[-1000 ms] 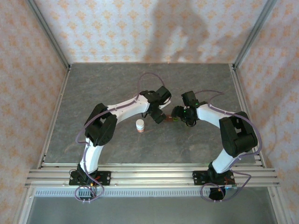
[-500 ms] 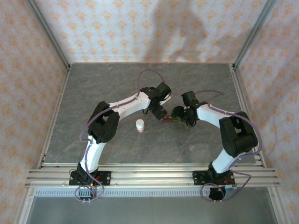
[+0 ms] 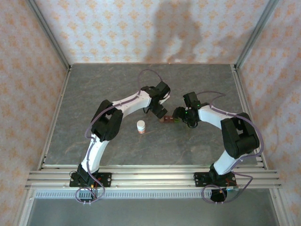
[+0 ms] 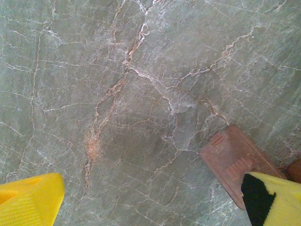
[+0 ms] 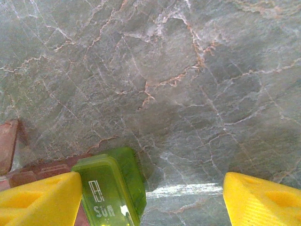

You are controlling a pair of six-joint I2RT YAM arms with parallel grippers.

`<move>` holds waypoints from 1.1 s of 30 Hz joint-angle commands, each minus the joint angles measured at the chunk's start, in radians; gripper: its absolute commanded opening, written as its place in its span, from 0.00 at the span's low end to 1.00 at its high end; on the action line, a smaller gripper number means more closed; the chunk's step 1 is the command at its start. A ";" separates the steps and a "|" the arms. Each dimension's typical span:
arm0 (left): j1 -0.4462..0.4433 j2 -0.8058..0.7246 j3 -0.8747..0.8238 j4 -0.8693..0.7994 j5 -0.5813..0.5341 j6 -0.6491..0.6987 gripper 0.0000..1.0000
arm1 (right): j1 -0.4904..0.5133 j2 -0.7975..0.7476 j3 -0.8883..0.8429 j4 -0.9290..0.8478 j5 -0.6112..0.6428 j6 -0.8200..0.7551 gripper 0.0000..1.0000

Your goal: Sort the pills into containers

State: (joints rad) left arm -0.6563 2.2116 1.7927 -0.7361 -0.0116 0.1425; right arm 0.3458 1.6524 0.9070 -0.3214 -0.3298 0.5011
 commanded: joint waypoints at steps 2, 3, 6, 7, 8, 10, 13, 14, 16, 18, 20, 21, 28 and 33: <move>0.003 -0.002 0.020 -0.007 0.008 -0.032 1.00 | -0.002 0.028 -0.024 -0.007 -0.003 -0.010 0.78; 0.003 -0.013 0.019 -0.002 0.011 -0.038 1.00 | -0.002 0.024 -0.018 -0.010 -0.006 -0.013 0.78; 0.004 -0.046 0.027 0.007 0.018 -0.061 1.00 | -0.002 0.008 0.004 -0.024 -0.006 -0.023 0.78; 0.005 -0.055 0.031 0.009 0.019 -0.067 1.00 | -0.002 0.002 0.012 -0.028 -0.005 -0.026 0.78; 0.006 -0.067 0.037 0.009 0.020 -0.077 1.00 | -0.002 -0.004 0.023 -0.031 -0.004 -0.027 0.78; 0.006 -0.087 0.049 0.010 0.019 -0.093 1.00 | -0.002 -0.019 0.043 -0.037 -0.005 -0.030 0.79; 0.007 -0.119 0.062 0.021 0.006 -0.119 1.00 | -0.002 -0.038 0.079 -0.046 -0.007 -0.029 0.79; 0.007 -0.131 0.063 0.028 0.003 -0.130 1.00 | -0.003 -0.043 0.093 -0.052 -0.006 -0.030 0.79; 0.009 -0.150 0.066 0.041 -0.004 -0.147 1.00 | -0.003 -0.057 0.111 -0.057 0.003 -0.028 0.80; 0.011 -0.168 0.065 0.061 -0.021 -0.168 1.00 | -0.005 -0.074 0.127 -0.062 0.008 -0.024 0.80; 0.013 -0.189 0.055 0.088 -0.034 -0.191 1.00 | -0.008 -0.094 0.137 -0.066 0.009 -0.020 0.81; 0.014 -0.202 0.043 0.109 -0.041 -0.205 1.00 | -0.009 -0.104 0.141 -0.068 0.010 -0.018 0.81; 0.025 -0.379 -0.194 0.365 -0.124 -0.372 1.00 | -0.010 -0.221 0.144 -0.114 -0.032 -0.050 0.81; 0.042 -0.534 -0.455 0.558 -0.233 -0.557 1.00 | -0.007 -0.294 0.151 -0.180 -0.079 -0.118 0.81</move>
State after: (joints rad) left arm -0.6296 1.7466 1.4387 -0.3286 -0.1326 -0.2672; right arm 0.3431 1.4002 1.0260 -0.4320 -0.3786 0.4404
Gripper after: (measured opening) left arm 0.998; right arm 0.808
